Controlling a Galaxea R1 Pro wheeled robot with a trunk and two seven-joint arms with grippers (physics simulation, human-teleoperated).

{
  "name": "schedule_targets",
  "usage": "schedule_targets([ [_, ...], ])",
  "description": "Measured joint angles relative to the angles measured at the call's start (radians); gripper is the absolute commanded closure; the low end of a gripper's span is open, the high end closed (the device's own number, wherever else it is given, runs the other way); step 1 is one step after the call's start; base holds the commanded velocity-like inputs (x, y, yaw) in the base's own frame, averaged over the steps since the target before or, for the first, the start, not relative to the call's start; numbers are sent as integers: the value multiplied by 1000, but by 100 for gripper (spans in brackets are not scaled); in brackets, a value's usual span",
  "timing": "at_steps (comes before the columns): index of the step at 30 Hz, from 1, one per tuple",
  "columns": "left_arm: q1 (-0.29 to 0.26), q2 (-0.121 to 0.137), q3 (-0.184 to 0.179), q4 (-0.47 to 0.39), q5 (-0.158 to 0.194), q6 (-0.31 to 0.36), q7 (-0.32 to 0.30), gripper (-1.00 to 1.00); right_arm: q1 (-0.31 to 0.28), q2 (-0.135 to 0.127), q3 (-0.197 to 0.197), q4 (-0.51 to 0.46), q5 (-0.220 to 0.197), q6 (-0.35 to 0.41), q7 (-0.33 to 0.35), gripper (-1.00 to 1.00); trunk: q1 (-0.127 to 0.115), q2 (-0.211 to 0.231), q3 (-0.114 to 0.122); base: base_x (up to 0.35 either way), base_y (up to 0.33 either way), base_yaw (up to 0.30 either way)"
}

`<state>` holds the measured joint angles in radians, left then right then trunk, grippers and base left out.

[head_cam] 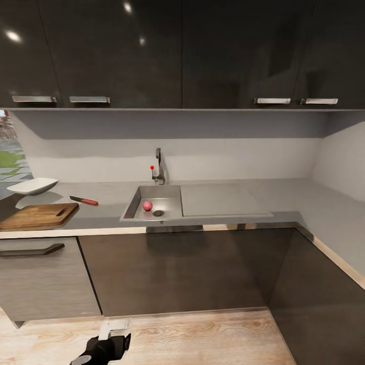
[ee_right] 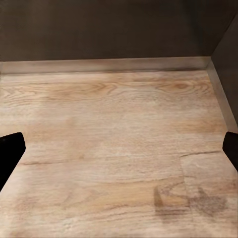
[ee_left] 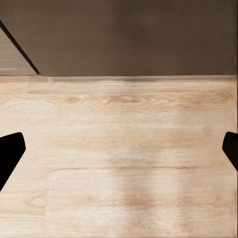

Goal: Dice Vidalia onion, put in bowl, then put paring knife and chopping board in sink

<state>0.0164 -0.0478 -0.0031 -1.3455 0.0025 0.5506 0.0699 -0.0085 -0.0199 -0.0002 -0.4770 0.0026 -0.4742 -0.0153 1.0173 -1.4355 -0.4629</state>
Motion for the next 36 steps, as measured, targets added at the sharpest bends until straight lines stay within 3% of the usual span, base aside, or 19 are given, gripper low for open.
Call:
schedule_targets([
  [5, 0, -10, -16, -82, -1, 97, -1, -100, 0, 0, 0, 8, 0, 0, 0, -100, 0, 0, 0, 0, 0, 0],
  [10, 1, -11, -27, -116, -4, 137, -1, -100, 0, 0, 0, 13, 0, 0, 0, -100, 0, 0, 0, 0, 0, 0],
  [19, 0, -11, -25, -162, -5, 158, -1, -100, 0, 0, 0, 17, 0, 0, 0, -100, -34, 63, 28, 0, 0, 0],
  [29, -1, -12, -25, -204, -6, 327, -2, -100, 0, 1, 0, 18, 0, 0, 0, -100, -73, 133, 59, 0, 0, 0],
  [36, -6, -18, -25, -206, -6, 354, -3, -100, 0, 2, 0, 18, 0, 0, 0, -100, -100, 182, 81, 0, 0, 0],
])
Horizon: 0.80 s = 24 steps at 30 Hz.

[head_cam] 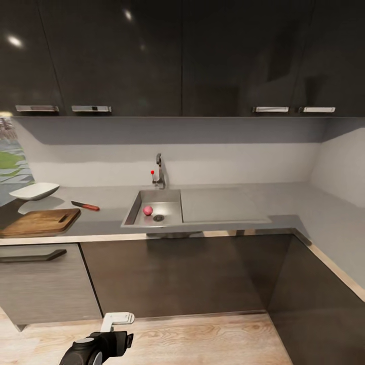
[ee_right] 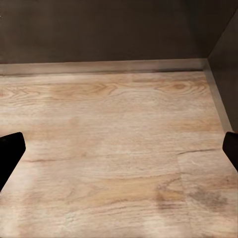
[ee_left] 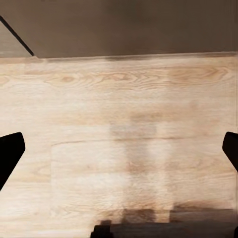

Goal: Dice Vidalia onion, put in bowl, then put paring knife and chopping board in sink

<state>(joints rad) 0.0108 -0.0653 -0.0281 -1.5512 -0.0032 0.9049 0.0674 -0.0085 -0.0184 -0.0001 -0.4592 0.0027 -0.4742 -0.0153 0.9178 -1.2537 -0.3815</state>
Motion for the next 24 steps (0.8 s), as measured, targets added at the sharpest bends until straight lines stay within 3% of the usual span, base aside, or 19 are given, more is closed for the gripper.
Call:
schedule_targets([
  [8, -9, -24, 0, -1, 0, 12, 0, -100, 0, 0, 0, 0, 0, 0, 0, -100, -31, 56, 25, 0, 0, 0],
  [14, -46, -43, 0, -2, 0, 68, 0, -100, 0, 0, 0, 0, 0, 0, 0, -100, -54, 98, 44, 0, 0, 0],
  [24, -216, -70, -4, -2, 3, 95, 1, -100, 0, 0, 0, 0, 0, 0, 0, -100, -92, 168, 76, 0, 0, 0],
])
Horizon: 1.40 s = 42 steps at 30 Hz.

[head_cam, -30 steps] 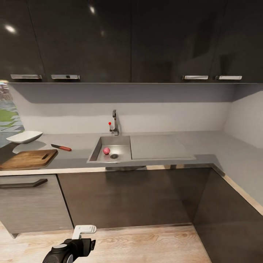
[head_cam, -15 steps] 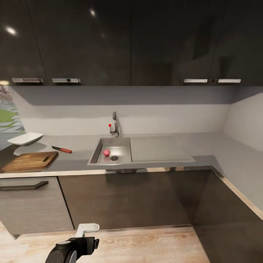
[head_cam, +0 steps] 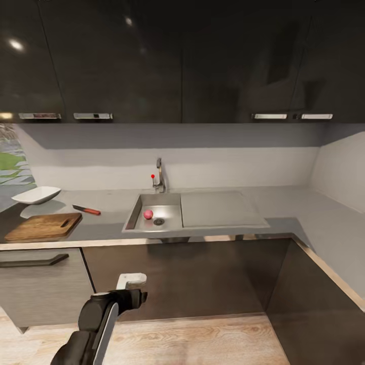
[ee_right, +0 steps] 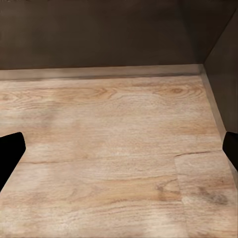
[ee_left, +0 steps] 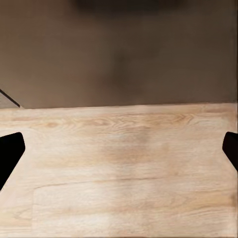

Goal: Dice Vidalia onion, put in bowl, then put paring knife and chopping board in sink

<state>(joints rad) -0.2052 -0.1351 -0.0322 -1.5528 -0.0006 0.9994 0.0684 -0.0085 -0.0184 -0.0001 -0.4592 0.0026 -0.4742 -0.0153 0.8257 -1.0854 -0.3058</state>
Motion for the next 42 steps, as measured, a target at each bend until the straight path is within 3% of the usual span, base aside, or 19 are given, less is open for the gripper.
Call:
schedule_targets([
  [6, -107, -3, -1, 1, 4, 9, 0, -100, 0, 0, 0, 0, 0, 0, 0, -100, -23, 42, 19, 0, 0, 0],
  [9, -215, -4, -1, 6, 7, 18, 0, -100, 0, 0, 0, 0, 0, 0, 0, -100, -35, 63, 28, 0, 0, 0],
  [18, -414, -4, -23, 67, 8, 24, 0, -100, 0, 0, 0, 0, 0, 0, 0, -100, -69, 126, 56, 0, 0, 0],
  [21, -508, -4, -25, 114, 8, 24, 0, -100, 0, 0, 0, 0, 0, -1, 0, -100, -81, 147, 66, 0, 0, 0],
  [27, -571, -4, -25, 171, 9, 24, 0, -100, 0, 0, 3, 0, 0, -14, 1, -100, -104, 189, 85, 0, 0, 0],
  [30, -579, -4, -25, 178, 10, 24, -1, -100, 1, 2, 5, 16, 0, -75, 1, -100, -115, 210, 94, 0, 0, 0],
  [33, -582, -4, -25, 181, 10, 24, -1, -100, 0, 4, 6, 87, 1, -197, 2, -100, -127, 231, 104, 0, 0, 0],
  [35, -582, -4, -25, 183, 10, 24, -1, -100, 1, 5, 7, 150, 1, -289, 3, -100, -134, 245, 110, 0, 0, 0],
  [36, -582, -3, -25, 186, 9, 24, 0, -100, 1, 7, 7, 238, 1, -413, 4, -100, -138, 252, 113, 0, 0, 0],
  [39, -582, -1, -25, 198, 10, 24, 0, -100, 1, 9, 8, 354, 2, -560, 5, -100, -150, 273, 122, 0, 0, 0],
  [42, -582, 0, -25, 210, 10, 24, 0, -100, 3, 17, 9, 425, 2, -571, 8, -100, -161, 294, 132, 0, 0, 0],
])
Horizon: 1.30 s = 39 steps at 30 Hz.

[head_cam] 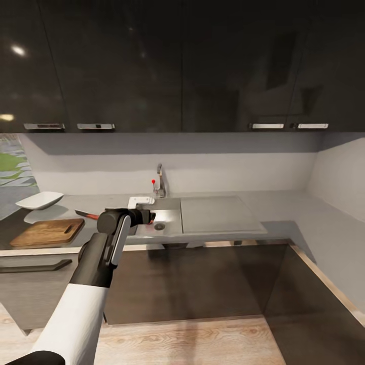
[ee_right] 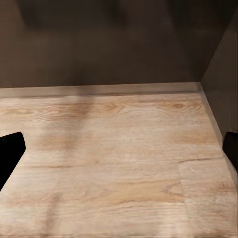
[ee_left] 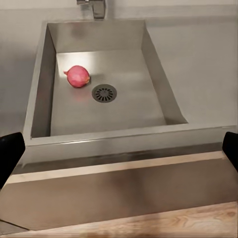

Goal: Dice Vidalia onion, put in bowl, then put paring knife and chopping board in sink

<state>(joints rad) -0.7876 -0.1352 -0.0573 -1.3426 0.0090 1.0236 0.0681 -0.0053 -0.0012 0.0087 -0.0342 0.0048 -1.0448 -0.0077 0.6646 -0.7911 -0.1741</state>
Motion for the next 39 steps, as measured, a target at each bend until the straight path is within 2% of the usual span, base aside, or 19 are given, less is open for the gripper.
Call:
schedule_targets([
  [5, 0, 0, 0, 18, 0, -1, 0, -100, 14, 1, 0, 18, 1, -1, 2, -100, -19, 35, 15, 0, 0, 0],
  [11, 0, 0, 0, 40, 0, -1, 0, -100, 138, 4, 0, 19, 5, -1, 3, -100, -42, 77, 34, 0, 0, 0],
  [15, 0, 0, 0, 44, 0, -1, 0, -100, 161, 1, 0, 14, 5, -1, 3, -100, -58, 105, 47, 0, 0, 0],
  [19, 0, 0, 0, 45, 0, -2, 0, -100, 172, -13, -8, -160, 3, -2, -7, -100, -73, 133, 60, 0, 0, 0],
  [22, 0, 0, 0, 46, 0, -2, 0, -100, 173, -16, -10, -362, 0, -2, -16, -100, -84, 154, 69, 0, 0, 0],
  [28, 0, 0, 0, 47, 0, -2, 0, -100, 173, -20, -12, -597, 1, 166, -60, -100, -108, 196, 88, 0, 0, 0],
  [34, 0, 0, 0, 50, 0, -1, 0, -100, 174, -16, -8, -664, 2, 185, -67, -100, -131, 238, 107, 0, 0, 0],
  [39, 0, 0, 0, 57, 0, -1, -1, -100, 174, -19, -7, -664, 1, 170, -68, -100, -150, 274, 123, 0, 0, 0],
])
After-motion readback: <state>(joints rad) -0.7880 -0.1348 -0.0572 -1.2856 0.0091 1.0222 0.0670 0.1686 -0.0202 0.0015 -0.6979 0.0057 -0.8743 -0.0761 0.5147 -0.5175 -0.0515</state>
